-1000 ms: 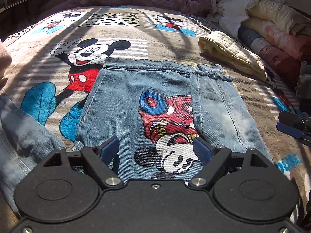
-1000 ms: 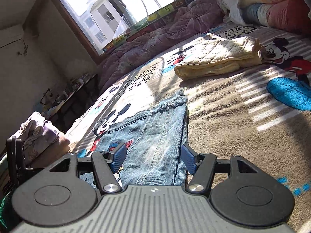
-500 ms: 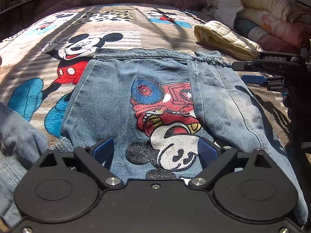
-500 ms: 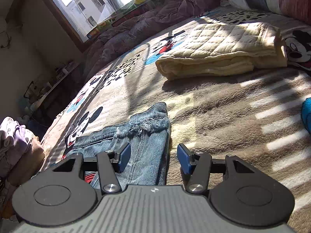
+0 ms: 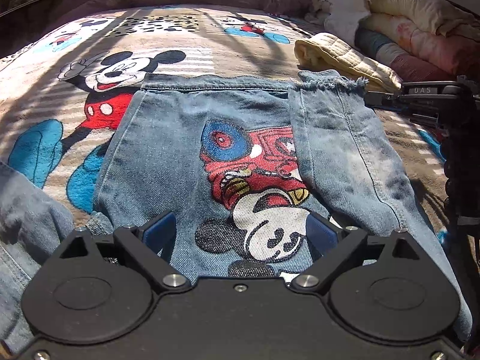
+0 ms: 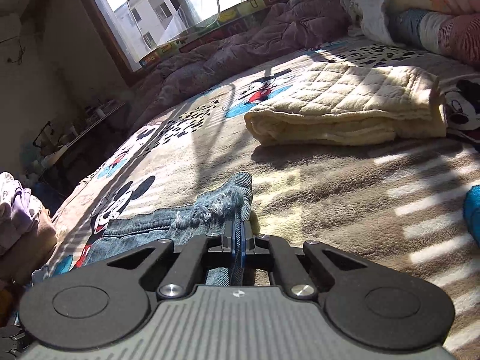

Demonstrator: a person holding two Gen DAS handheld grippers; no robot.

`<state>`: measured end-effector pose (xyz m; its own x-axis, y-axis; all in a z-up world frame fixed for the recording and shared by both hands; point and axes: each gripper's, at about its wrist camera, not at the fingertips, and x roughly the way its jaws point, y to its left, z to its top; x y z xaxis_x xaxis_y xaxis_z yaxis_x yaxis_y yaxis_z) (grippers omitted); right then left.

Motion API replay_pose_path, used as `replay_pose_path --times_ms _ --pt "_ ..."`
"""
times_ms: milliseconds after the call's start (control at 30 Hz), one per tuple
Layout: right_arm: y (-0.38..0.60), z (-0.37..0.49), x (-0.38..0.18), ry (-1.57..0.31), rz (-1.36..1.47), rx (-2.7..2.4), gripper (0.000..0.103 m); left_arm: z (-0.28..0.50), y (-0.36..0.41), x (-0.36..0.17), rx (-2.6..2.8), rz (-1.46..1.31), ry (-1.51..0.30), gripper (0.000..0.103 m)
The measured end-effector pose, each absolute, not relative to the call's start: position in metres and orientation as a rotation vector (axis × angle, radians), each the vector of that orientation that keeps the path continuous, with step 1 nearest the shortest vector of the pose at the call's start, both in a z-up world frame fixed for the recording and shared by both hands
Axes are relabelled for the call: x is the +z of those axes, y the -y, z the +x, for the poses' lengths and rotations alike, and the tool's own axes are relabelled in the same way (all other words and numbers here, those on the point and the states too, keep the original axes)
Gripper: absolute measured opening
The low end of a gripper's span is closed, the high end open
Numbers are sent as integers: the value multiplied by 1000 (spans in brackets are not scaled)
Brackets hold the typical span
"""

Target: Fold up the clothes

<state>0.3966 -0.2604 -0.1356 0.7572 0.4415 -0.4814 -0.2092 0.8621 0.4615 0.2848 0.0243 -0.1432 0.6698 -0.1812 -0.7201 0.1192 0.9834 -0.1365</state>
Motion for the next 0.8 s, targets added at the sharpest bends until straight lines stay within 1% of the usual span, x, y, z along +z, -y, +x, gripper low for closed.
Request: replay_pose_path --times_ms 233,467,800 --pt "276 380 -107 -562 363 314 3 285 -25 -144 -168 -79 -821 94" --pt "317 355 -82 -509 354 210 3 285 -25 -144 -168 -82 -822 94" --pt "406 297 -76 -470 341 -19 3 284 -24 -144 -163 -72 -821 94"
